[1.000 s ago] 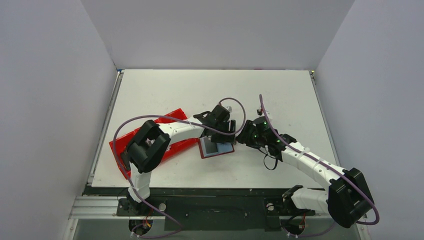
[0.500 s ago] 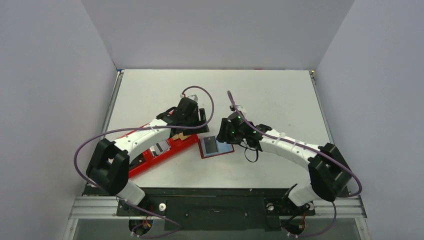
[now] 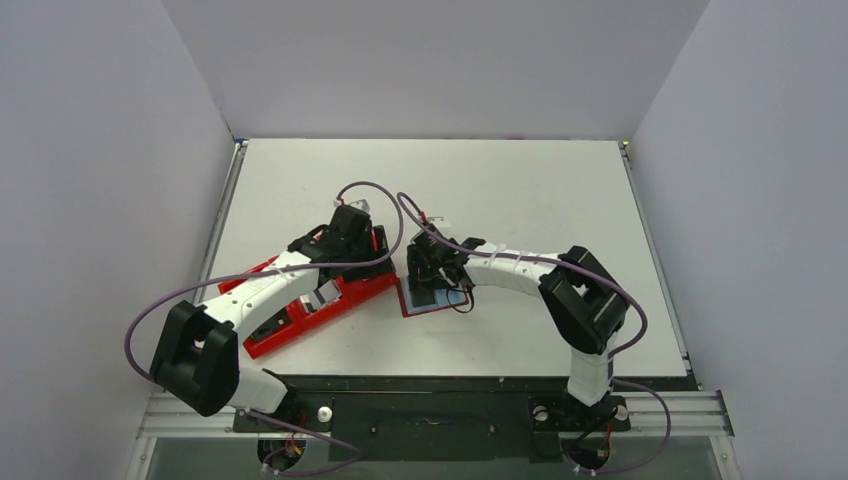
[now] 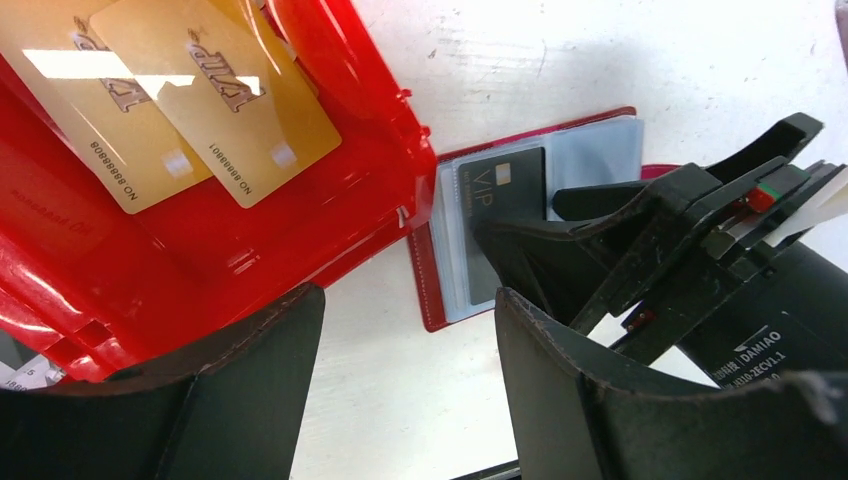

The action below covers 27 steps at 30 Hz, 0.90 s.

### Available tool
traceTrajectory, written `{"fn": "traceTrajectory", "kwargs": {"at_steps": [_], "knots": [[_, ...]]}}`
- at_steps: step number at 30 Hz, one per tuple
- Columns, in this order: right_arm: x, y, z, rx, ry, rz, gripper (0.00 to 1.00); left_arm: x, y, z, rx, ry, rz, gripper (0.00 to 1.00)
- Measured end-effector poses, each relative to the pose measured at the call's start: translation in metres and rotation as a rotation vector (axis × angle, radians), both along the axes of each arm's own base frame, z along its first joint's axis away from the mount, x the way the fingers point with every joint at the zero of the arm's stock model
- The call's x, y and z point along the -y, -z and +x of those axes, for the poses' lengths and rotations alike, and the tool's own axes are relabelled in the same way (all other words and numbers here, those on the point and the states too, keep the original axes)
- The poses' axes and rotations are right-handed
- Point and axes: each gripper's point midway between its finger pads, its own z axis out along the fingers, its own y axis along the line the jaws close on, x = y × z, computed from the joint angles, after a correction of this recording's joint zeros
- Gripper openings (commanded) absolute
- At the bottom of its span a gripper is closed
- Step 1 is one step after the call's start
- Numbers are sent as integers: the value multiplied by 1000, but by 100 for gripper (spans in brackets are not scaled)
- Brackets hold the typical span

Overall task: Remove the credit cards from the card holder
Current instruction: Remove the credit card from the card holder.

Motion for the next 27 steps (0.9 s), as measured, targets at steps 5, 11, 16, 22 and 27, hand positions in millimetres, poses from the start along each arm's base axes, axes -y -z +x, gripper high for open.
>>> {"fn": "traceTrajectory", "kwargs": {"at_steps": [5, 11, 16, 22, 27], "knots": [[-1, 3, 0, 22, -17, -61, 60, -3, 6, -4, -18, 0, 6, 61], [-2, 4, -5, 34, -32, -90, 61, -1, 6, -5, -23, 9, -4, 61], [-1, 5, -9, 36, -35, -109, 60, 0, 8, -8, -34, 17, -8, 61], [-1, 6, -9, 46, -33, -124, 59, 1, 9, -10, -41, 24, -16, 61], [-4, 6, -12, 60, -31, -132, 50, 1, 9, -11, -46, 30, -17, 61]]}}
